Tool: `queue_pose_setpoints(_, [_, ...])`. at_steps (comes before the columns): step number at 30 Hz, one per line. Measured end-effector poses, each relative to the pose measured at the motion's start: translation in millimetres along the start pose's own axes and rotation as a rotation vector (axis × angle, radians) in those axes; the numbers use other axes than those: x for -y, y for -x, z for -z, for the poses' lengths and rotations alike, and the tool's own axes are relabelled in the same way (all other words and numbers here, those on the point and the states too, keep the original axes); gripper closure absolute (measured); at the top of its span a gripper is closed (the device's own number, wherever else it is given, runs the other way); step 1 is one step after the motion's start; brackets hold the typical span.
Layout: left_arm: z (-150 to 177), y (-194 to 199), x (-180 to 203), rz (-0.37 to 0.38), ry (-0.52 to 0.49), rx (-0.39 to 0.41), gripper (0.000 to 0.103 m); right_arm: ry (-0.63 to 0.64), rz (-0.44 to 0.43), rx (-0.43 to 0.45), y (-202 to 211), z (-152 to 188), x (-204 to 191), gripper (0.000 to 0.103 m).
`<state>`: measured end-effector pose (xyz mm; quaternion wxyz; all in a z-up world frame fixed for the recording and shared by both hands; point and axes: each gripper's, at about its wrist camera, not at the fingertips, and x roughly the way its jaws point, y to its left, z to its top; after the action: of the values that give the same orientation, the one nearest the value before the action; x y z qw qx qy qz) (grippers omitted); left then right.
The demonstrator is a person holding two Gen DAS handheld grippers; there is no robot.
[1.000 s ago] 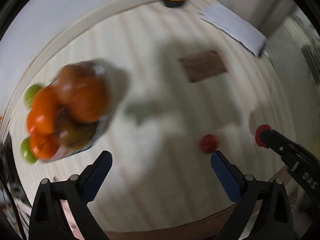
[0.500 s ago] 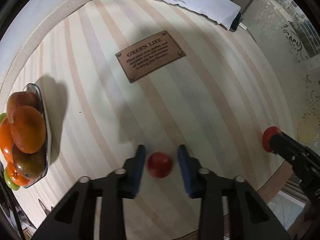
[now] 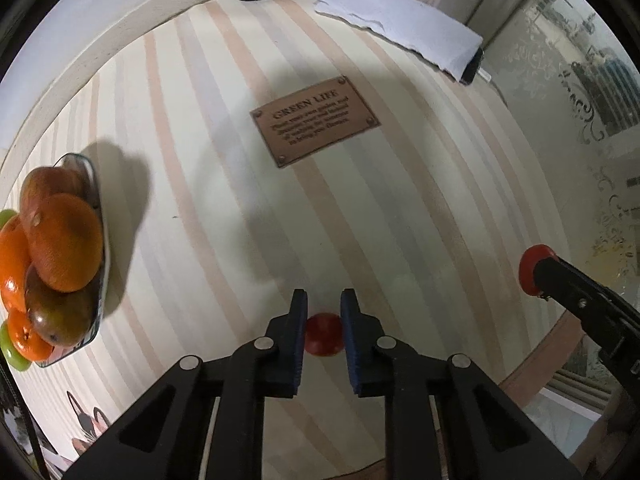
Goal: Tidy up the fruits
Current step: 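Carry both cherry tomatoes over the plate with both tools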
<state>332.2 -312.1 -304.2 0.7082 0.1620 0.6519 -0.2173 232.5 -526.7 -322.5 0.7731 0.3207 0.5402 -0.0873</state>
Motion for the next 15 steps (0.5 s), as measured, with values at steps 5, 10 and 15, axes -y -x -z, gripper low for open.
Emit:
queue_pose_setpoints(5, [12,26,-35,0.036,0.063,0.041,0.092,0.057,-0.027,-0.006,1,2,-29,0.072])
queue_pose_setpoints(10, [32,41,-78,0.072,0.164,0.058,0.092,0.082,-0.047,-0.010,-1,5,-51,0.072])
queue_pose_setpoints(15, [48,44,-104,0.139,0.255,0.050,0.091,0.096,-0.062,-0.020,-6,8,-64,0.072])
